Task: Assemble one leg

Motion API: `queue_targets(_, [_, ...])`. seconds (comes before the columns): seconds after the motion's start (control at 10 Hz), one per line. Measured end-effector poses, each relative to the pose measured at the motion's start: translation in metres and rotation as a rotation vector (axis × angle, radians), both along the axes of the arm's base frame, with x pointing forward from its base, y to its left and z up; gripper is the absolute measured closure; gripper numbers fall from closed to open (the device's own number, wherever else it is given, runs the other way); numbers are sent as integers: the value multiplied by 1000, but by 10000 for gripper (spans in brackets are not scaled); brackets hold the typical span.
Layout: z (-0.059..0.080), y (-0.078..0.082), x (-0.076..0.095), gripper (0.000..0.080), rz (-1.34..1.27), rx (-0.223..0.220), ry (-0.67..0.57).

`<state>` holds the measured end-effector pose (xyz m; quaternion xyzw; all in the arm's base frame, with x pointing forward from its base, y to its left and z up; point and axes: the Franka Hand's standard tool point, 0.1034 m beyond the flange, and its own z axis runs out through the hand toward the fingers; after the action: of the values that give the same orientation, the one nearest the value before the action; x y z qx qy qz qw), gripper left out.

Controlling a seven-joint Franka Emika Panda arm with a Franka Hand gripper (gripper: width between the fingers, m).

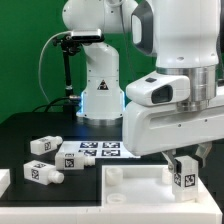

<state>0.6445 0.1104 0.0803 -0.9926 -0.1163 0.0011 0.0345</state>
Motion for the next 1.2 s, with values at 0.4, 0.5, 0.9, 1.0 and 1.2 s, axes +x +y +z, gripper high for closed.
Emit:
queue_targets(0.4, [0,-1,-2,515,-574,7,15])
queue_targets(0.5, [-1,-3,-1,515,-817,27,44])
queue_targets(0.9, [0,-6,-1,514,-1116,60,102])
queue_targets(1.0, [-1,-6,-1,438,-1115,60,102])
queue_targets(1.2, [-2,-6,-1,299,-920,46,75])
